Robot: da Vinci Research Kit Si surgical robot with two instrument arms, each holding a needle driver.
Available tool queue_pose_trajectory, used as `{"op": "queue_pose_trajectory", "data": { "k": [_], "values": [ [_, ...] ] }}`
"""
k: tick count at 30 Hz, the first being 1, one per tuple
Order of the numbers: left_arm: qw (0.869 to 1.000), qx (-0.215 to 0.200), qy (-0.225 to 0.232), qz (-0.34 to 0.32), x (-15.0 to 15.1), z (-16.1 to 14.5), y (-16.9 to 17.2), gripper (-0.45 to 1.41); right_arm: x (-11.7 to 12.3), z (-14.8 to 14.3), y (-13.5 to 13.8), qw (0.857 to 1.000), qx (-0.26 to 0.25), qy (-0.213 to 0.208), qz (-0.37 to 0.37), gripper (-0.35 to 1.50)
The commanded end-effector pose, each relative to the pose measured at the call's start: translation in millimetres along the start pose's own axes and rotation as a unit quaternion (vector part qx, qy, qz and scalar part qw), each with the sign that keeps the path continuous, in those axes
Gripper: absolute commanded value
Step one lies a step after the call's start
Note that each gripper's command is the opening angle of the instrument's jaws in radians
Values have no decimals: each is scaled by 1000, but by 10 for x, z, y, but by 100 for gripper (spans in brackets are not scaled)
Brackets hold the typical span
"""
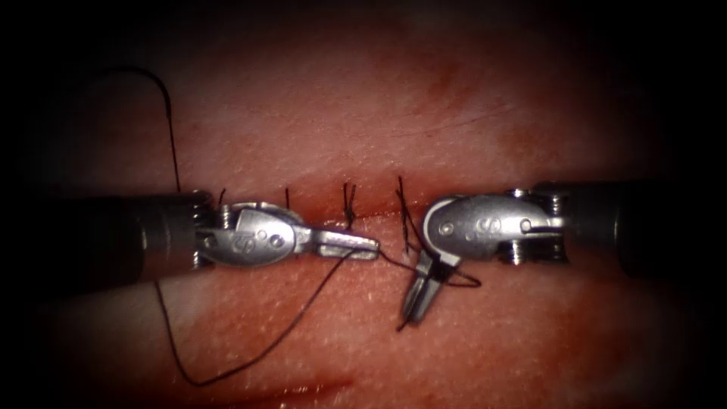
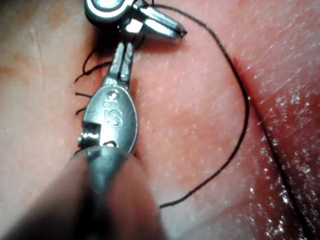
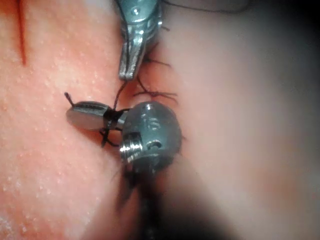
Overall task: Wound Closure
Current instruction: Pull upward on tail with right end-effector while tensioning downward with left jaws on long end of suture
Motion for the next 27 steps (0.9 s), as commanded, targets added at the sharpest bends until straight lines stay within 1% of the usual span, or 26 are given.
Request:
{"op": "queue_pose_trajectory", "data": {
  "k": [1, 2, 4, 6, 8, 9, 14, 15, 16, 18, 20, 22, 23, 24, 27],
  "values": [
    [1000, 0, 0, 1, -5, 5, -3, -45, 2, -7, 11, 1000, -5, 6, 0, -35],
    [1000, -4, -3, 0, -4, 5, 3, -45, 4, -13, 13, 1000, -13, 19, 2, -35],
    [1000, -15, -13, -7, -5, 9, 26, -45, 6, -34, 23, 997, -46, 57, 17, -35],
    [1000, -19, -20, -8, -5, 12, 37, -45, 5, -43, 30, 995, -64, 69, 23, -35],
    [999, -31, -27, -9, -3, 17, 52, -45, -1, -58, 42, 991, -96, 85, 37, -35],
    [999, -31, -27, -9, -3, 17, 52, -45, -1, -58, 42, 991, -96, 85, 37, -35],
    [998, -50, -28, -10, 11, 26, 69, -45, -16, -87, 64, 982, -156, 97, 52, -35],
    [998, -54, -26, -10, 16, 29, 73, -45, -20, -92, 68, 980, -166, 97, 56, -35],
    [998, -62, -22, -9, 24, 34, 78, -45, -28, -102, 77, 975, -186, 104, 64, -35],
    [997, -70, -13, -14, 34, 39, 86, -45, -36, -110, 84, 971, -202, 106, 65, -35],
    [996, -87, -7, -15, 55, 48, 103, -45, -46, -120, 92, 966, -225, 110, 70, -35],
    [995, -99, -3, -15, 66, 52, 112, -45, -48, -122, 93, 964, -230, 112, 73, -35],
    [995, -99, -3, -15, 66, 52, 112, -45, -48, -122, 93, 964, -230, 112, 73, -35],
    [994, -106, 3, -16, 75, 55, 118, -45, -48, -122, 93, 963, -233, 114, 71, -35],
    [992, -121, 16, -23, 90, 61, 130, -45, -47, -121, 93, 961, -240, 117, 73, -35]
  ]
}}
